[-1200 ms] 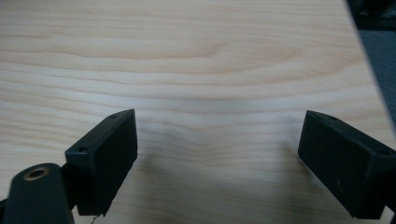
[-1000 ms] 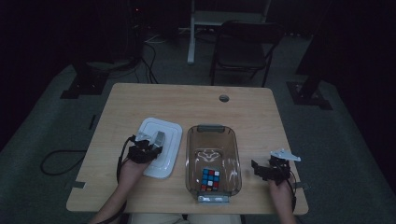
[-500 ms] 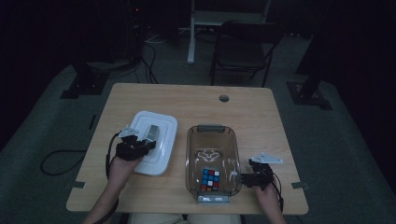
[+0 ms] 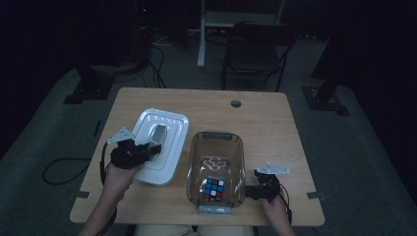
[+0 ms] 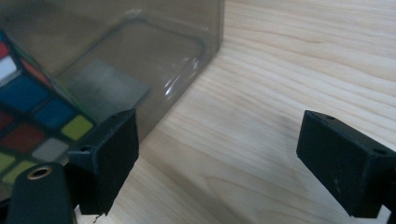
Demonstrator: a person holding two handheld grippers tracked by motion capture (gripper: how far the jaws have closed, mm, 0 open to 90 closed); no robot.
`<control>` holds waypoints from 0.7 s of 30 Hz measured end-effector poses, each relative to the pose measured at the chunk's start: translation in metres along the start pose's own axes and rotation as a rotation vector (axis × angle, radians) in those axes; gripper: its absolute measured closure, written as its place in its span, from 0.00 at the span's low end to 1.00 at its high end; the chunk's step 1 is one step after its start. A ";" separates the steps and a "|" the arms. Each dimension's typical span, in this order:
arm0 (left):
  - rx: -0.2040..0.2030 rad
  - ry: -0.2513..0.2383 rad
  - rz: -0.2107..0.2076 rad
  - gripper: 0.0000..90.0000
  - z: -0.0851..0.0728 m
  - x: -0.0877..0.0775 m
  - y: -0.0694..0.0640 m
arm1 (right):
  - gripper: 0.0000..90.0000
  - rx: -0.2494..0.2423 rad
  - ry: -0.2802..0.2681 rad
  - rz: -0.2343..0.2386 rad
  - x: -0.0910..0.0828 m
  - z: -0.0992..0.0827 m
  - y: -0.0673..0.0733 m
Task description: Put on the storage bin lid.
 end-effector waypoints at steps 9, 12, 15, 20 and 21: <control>0.055 0.002 -0.068 0.80 0.005 -0.010 -0.021 | 0.14 -0.067 0.014 0.046 0.015 0.012 0.030; 0.068 0.018 -0.086 0.80 0.005 -0.009 -0.024 | 0.14 -0.082 0.013 0.052 0.019 0.016 0.038; 0.087 0.051 -0.098 0.80 0.003 -0.002 -0.030 | 0.14 -0.093 -0.001 0.049 0.026 0.025 0.051; 0.086 0.052 -0.113 0.80 0.003 0.000 -0.032 | 0.14 -0.104 -0.024 0.028 0.036 0.039 0.066; 0.088 0.055 -0.106 0.80 0.003 0.000 -0.033 | 0.14 -0.105 -0.030 0.026 0.038 0.042 0.068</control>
Point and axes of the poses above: each handheld gripper's, and its own axes: x roughly forward along the jaws, z roughly out of its top, y roughly to its left, the point moved 3 cm from there along x, roughly forward along the jaws, and after that the axes turned 11 degrees about y, right-handed, at the moved point
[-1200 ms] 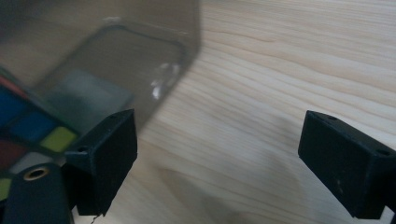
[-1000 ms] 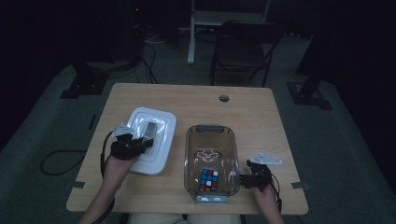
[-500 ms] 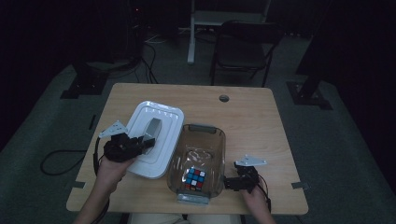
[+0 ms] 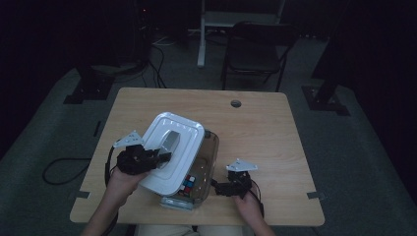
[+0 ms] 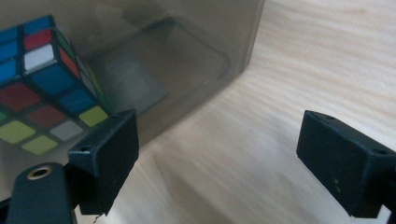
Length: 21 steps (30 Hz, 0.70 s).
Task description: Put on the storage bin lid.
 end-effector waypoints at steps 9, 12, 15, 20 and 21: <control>-0.017 -0.002 0.019 0.80 -0.002 -0.003 0.004 | 0.14 -0.014 -0.040 0.028 0.013 0.020 0.023; -0.031 -0.011 0.039 0.80 -0.005 -0.009 0.009 | 0.14 -0.038 -0.023 0.056 0.017 0.018 0.034; -0.041 -0.018 0.055 0.80 -0.006 -0.012 0.011 | 0.14 -0.049 -0.012 0.071 0.020 0.017 0.040; -0.065 -0.003 0.050 0.80 -0.010 -0.018 0.016 | 0.14 -0.110 0.008 0.115 0.029 0.018 0.063; -0.065 -0.003 0.050 0.80 -0.010 -0.018 0.016 | 0.14 -0.118 0.008 0.121 0.031 0.020 0.065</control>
Point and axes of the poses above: each handheld gripper's, and its own axes: x roughly forward along the jaws, z roughly out of its top, y roughly to its left, the point moved 3 cm from there along x, roughly forward along the jaws, and after that the axes turned 11 degrees about y, right-handed, at the moved point
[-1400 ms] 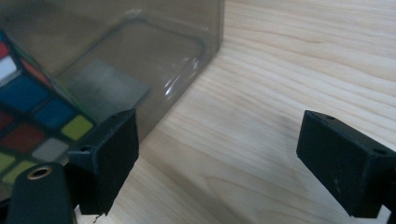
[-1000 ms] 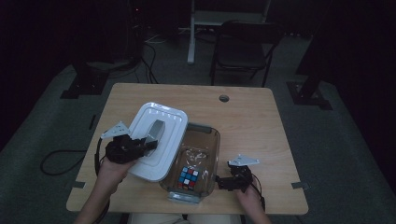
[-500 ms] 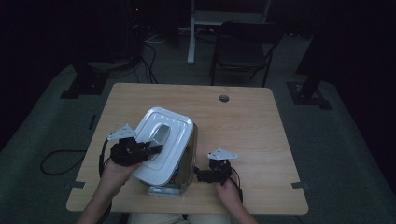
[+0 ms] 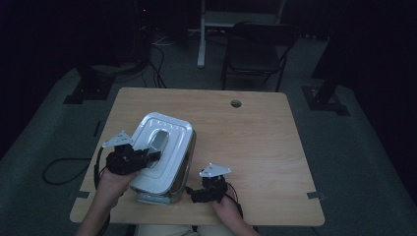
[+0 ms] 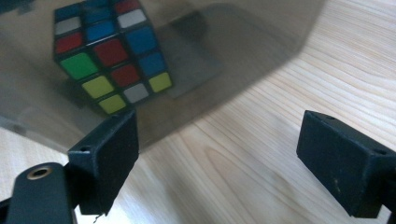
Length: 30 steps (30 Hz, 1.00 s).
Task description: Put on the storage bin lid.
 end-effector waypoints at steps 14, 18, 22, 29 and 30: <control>-0.050 0.013 0.059 0.79 -0.006 -0.003 0.007 | 0.14 0.003 -0.043 -0.047 0.021 0.025 0.006; -0.087 0.019 0.078 0.79 -0.011 -0.006 0.014 | 0.14 -0.007 -0.046 -0.061 0.019 0.023 0.005; -0.098 0.020 0.080 0.79 -0.011 -0.004 0.013 | 0.14 0.007 -0.053 -0.068 0.018 0.022 0.000; -0.079 0.048 0.124 0.77 -0.005 0.004 0.006 | 0.14 0.026 -0.072 -0.082 0.011 0.022 -0.008; -0.075 0.057 0.134 0.76 -0.005 0.006 0.005 | 0.14 0.030 -0.073 -0.082 0.010 0.022 -0.009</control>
Point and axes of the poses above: each handheld gripper's, and its own axes: x roughly forward along the jaws, z roughly out of its top, y roughly to its left, the point moved 3 cm from there along x, roughly forward along the jaws, and after that the axes turned 11 degrees about y, right-handed, at the moved point
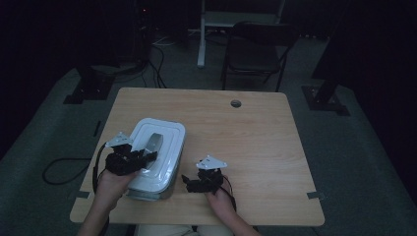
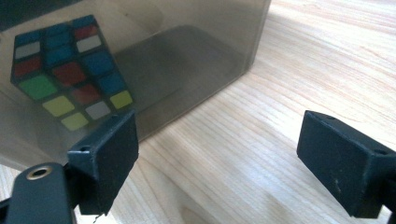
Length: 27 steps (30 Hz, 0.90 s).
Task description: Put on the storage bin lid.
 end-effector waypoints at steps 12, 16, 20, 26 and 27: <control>0.009 0.024 0.015 0.56 0.002 0.012 -0.014 | 0.14 0.036 -0.022 -0.019 -0.009 0.002 -0.013; -0.005 0.002 0.025 0.52 0.002 0.009 -0.011 | 0.14 0.043 -0.026 -0.021 -0.011 0.002 -0.017; -0.021 -0.029 0.027 0.45 0.003 0.000 -0.004 | 0.14 0.048 -0.033 -0.034 -0.015 0.003 -0.022; -0.019 -0.042 0.031 0.39 0.001 -0.008 0.003 | 0.14 0.070 -0.039 -0.048 -0.020 0.003 -0.032; -0.017 -0.041 0.028 0.36 0.001 -0.008 0.004 | 0.14 0.075 -0.038 -0.053 -0.020 0.003 -0.033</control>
Point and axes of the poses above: each handheld gripper's, and its own axes: x roughly forward along the jaws, z roughly out of its top, y roughly to its left, the point moved 3 cm from there along x, roughly forward along the jaws, and after that the axes turned 11 degrees about y, right-handed, at the moved point
